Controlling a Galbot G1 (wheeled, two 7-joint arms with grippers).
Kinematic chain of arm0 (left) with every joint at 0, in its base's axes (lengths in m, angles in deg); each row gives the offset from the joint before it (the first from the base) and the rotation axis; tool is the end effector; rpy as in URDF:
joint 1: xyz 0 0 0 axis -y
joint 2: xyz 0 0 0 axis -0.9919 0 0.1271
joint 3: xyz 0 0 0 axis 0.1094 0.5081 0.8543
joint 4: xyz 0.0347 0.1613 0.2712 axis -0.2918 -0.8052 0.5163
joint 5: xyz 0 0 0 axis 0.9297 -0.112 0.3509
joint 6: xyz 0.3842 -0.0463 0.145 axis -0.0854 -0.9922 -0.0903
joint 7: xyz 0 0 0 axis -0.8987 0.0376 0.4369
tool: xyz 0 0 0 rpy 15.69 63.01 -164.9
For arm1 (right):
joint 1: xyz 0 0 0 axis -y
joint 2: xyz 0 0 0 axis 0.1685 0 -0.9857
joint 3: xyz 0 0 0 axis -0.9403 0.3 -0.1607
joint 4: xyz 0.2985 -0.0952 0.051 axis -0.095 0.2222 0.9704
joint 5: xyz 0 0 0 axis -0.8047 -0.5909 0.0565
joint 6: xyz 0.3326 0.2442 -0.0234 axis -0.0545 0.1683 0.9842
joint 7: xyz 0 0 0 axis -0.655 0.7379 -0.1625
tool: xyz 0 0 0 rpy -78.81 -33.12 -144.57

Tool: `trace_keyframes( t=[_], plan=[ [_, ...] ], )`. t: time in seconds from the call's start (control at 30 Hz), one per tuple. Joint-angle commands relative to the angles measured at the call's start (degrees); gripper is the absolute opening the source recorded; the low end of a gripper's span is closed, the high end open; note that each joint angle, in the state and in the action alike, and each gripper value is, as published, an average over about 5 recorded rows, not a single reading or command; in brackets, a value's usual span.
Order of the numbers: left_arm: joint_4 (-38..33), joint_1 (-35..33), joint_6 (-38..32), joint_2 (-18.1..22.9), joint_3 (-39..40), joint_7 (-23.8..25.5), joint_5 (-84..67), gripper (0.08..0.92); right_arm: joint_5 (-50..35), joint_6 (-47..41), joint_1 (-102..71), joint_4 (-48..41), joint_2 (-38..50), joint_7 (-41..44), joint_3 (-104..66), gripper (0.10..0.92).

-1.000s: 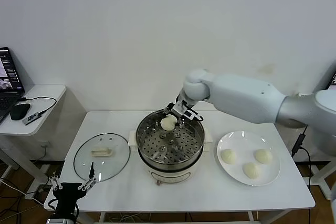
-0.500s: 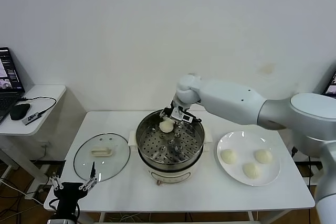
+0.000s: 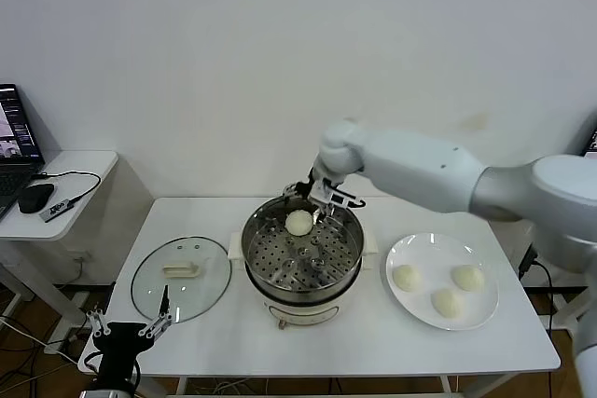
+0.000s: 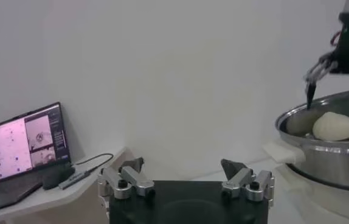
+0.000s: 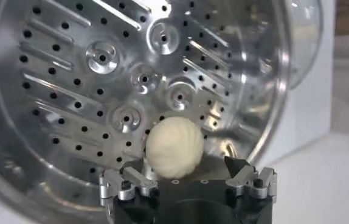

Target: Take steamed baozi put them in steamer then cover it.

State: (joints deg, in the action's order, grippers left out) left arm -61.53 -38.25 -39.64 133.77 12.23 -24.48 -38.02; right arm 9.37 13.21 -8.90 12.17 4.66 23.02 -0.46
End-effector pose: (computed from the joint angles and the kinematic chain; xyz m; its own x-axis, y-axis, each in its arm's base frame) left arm 0.1932 0.0565 -0.2400 -0.9896 -0.1289 0.0636 -0.1013 0.9394 0.3276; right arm 0.5824 0.1651 -0.0778 -0.2668 -0.3067 0.9136 -0.3541 -0.8505 -0.3889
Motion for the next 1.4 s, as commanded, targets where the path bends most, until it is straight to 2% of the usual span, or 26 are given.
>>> trace_keyframes(
  t=[0.03,0.27,0.4,0.57,0.83,1.1,1.4],
  plan=[
    [-1.1,0.3,2.8,-0.6,-0.1,-0.1,-1.0,0.823,-17.5,-21.3,8.6,15.4,15.3,6.8,-0.1,0.823],
    [-1.7,1.2,4.2,-1.7,0.2,0.2,-1.5,0.823,-20.7,-34.6,10.0,27.0,32.2,8.1,0.6,0.823],
    [-1.4,1.7,4.5,-2.4,0.6,0.3,-1.4,0.823,-20.3,-37.8,9.0,31.2,40.1,8.2,0.8,0.823],
    [-0.9,2.2,4.6,-3.1,0.6,0.5,-1.5,0.823,-15.6,-38.3,3.9,31.7,44.1,8.2,0.8,0.823],
    [-0.7,2.5,4.9,-3.3,-0.2,0.6,-1.5,0.823,-9.7,-37.3,-11.3,27.3,43.8,7.2,-5.9,0.823],
    [-0.1,2.1,4.9,-3.1,-1.2,0.6,-1.6,0.823,-5.4,-36.9,-27.0,20.4,39.7,5.4,-16.3,0.823],
    [0.0,1.7,4.9,-2.9,-1.6,1.1,-1.5,0.823,-2.1,-35.2,-32.8,12.0,32.5,3.9,-20.8,0.823]
  ],
)
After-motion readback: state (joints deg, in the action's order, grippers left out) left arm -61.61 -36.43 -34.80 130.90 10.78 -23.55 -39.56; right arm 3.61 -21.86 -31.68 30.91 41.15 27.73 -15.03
